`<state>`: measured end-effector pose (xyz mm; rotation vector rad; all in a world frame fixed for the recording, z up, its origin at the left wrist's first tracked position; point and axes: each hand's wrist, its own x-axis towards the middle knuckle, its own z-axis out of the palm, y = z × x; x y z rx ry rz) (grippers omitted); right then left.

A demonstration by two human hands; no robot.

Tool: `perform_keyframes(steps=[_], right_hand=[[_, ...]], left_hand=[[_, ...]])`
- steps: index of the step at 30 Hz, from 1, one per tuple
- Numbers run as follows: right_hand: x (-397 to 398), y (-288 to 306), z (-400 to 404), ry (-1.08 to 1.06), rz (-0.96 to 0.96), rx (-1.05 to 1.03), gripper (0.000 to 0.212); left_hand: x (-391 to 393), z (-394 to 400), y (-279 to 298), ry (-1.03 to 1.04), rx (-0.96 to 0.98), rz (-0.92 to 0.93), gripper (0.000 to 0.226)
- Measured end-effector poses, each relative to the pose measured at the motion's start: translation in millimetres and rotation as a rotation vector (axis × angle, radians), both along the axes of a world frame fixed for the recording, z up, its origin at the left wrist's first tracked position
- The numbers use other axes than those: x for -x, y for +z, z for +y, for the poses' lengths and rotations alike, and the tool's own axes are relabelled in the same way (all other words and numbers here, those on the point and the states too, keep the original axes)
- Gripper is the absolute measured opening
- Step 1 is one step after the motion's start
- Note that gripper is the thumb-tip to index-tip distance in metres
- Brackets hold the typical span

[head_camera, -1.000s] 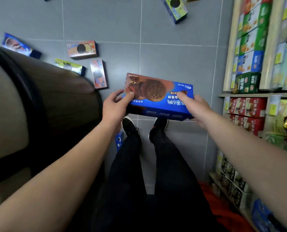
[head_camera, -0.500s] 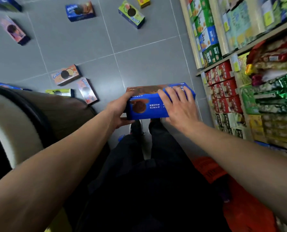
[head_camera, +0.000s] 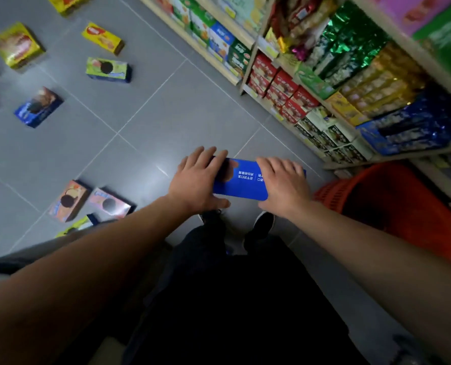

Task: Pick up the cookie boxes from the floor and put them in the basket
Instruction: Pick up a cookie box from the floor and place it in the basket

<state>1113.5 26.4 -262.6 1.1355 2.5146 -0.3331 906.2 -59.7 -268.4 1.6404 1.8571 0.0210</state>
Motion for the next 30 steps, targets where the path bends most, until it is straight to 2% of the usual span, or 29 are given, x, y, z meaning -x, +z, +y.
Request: perform_keyframes(steps=[4, 7, 12, 22, 30], right_hand=[[-49, 9, -13, -0.156, 0.040, 0.024, 0.094], [-98, 13, -26, -0.281, 0.052, 0.026, 0.099], [-190, 23, -54, -0.505, 0.089, 0.006, 0.103], [-390, 28, -136, -0.895, 0.145, -0.128, 0.100], [-483, 27, -171, -1.092, 0.190, -0.143, 0.107]], left_hand=[[-43, 25, 6, -0.288, -0.097, 0.137, 0.107], [-85, 45, 12, -0.408, -0.113, 0.117, 0.097], [-178, 67, 24, -0.637, -0.161, 0.112, 0.097], [-401, 70, 44, -0.963, -0.218, 0.078, 0.099], [-527, 78, 43, -1.157, -0.330, 0.010, 0.093]])
